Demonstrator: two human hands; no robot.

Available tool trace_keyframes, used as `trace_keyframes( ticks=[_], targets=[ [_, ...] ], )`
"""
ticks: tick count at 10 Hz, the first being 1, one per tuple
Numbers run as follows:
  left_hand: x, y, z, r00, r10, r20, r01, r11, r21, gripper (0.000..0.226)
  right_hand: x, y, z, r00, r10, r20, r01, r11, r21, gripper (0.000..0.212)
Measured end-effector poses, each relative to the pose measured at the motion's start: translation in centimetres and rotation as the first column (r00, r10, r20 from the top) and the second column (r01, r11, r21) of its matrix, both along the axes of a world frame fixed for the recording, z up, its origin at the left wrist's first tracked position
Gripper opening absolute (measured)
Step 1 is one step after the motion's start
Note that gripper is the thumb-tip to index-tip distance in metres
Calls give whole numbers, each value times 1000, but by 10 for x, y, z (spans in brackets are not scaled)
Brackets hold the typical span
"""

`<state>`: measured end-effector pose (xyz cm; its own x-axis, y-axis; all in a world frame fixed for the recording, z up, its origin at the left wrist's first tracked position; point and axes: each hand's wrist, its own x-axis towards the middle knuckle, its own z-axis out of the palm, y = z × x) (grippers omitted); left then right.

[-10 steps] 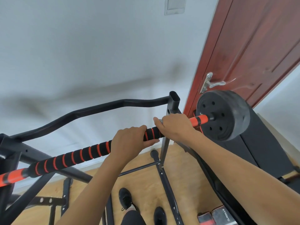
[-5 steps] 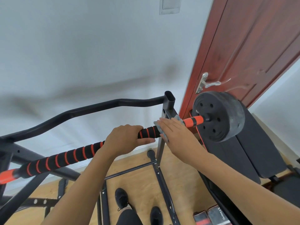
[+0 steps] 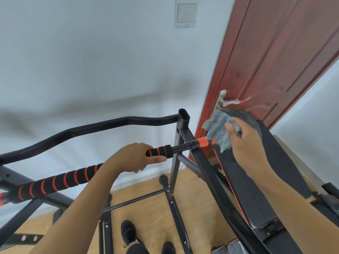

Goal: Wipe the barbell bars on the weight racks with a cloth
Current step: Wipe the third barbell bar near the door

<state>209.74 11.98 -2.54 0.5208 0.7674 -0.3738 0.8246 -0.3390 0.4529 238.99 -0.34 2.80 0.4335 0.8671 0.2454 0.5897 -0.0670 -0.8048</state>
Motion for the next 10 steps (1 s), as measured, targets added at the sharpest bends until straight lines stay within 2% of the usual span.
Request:
trace_keyframes(
  ticks=[1,2,3,4,5,6,7,8,9,10],
  targets=[
    [1,-9,0,996,-16,-85,29,989,147,67,2,23,-3,940,151,306,-150,988,-28,25],
    [-1,-20,-4,989,-26,-147,70,948,309,68,-7,32,-52,737,448,507,-320,891,-322,36],
    [-1,-27,-8,981,-37,-191,115,901,417,62,8,33,-72,694,447,564,-277,889,-364,52],
    [1,-38,-10,972,-42,-233,159,842,516,56,25,31,-70,773,379,510,-171,897,-408,51],
    [2,-44,-14,976,-8,-217,137,798,587,51,-8,24,-68,806,315,502,-152,929,-339,37],
    [3,-52,-24,987,3,-160,108,727,678,50,-53,12,-66,813,388,433,-281,914,-292,32],
    [-4,-60,-37,998,-63,-30,65,657,751,46,-46,3,-62,790,390,473,-291,918,-270,36],
    [-5,-73,-40,998,-68,-10,51,653,756,40,-10,8,-66,803,240,546,-46,938,-344,25],
    [0,-90,-40,1000,5,18,-16,697,717,40,-23,6,-71,824,212,526,25,913,-407,25],
    [-2,-98,-34,997,3,77,-56,712,700,40,-61,-9,-67,852,199,485,-23,939,-344,55]
  ],
)
